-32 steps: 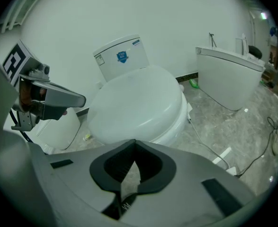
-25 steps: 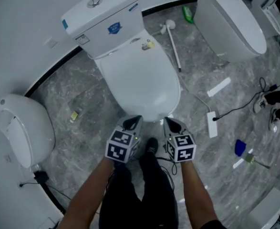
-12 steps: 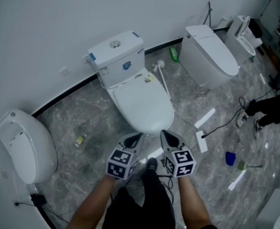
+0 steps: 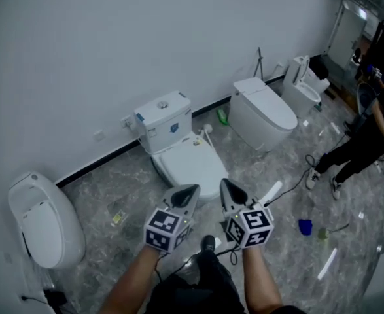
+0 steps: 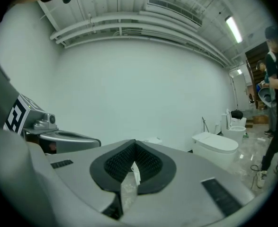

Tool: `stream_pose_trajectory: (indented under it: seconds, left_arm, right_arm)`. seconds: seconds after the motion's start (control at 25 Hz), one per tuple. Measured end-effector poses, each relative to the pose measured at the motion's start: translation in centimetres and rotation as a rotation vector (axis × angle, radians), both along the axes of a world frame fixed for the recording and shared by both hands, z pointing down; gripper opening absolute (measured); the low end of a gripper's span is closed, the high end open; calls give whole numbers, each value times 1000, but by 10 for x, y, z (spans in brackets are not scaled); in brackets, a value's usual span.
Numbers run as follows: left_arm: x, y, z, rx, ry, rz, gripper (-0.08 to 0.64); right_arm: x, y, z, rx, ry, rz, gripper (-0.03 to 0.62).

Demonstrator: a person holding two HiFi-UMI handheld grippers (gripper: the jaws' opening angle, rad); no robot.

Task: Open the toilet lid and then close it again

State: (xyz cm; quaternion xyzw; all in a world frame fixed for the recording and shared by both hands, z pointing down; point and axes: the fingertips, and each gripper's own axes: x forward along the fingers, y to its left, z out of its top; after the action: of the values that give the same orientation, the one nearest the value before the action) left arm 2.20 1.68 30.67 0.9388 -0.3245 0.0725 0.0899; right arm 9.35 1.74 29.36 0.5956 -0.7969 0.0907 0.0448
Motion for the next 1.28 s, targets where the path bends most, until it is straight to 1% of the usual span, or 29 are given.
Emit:
stream_pose_trajectory:
  seconds: [0.2,0.36,0.52,0.76,0.92,1.08,1.28]
  left_arm:
    - [-12,51,-60,34,77,31,5]
    - [-17,80,-87,58,86,20,5]
    - [-16,100,-108,72,84,-2,5]
    - [-7,106,-125,98,66,-38,5]
    - [6,109,-127,101,54,-68,6]
    - [19,111,-127,104,60,-88,6]
    - [34,114,-125,112,51,-101,6]
  right_arm:
    - [-19,49,-67,95,-18,0,9]
    - [-29,84,-102,145,-42,-15,8]
    - [-28,112,-124,174,-63,-31,8]
    - [-26,122,-138,185,-78,-84,9]
    - [-18,128,-136,173,-75,-122,8]
    - [-11,134,-134,169,-77,-150,8]
    - [2,136,-131,170,-66,-162,8]
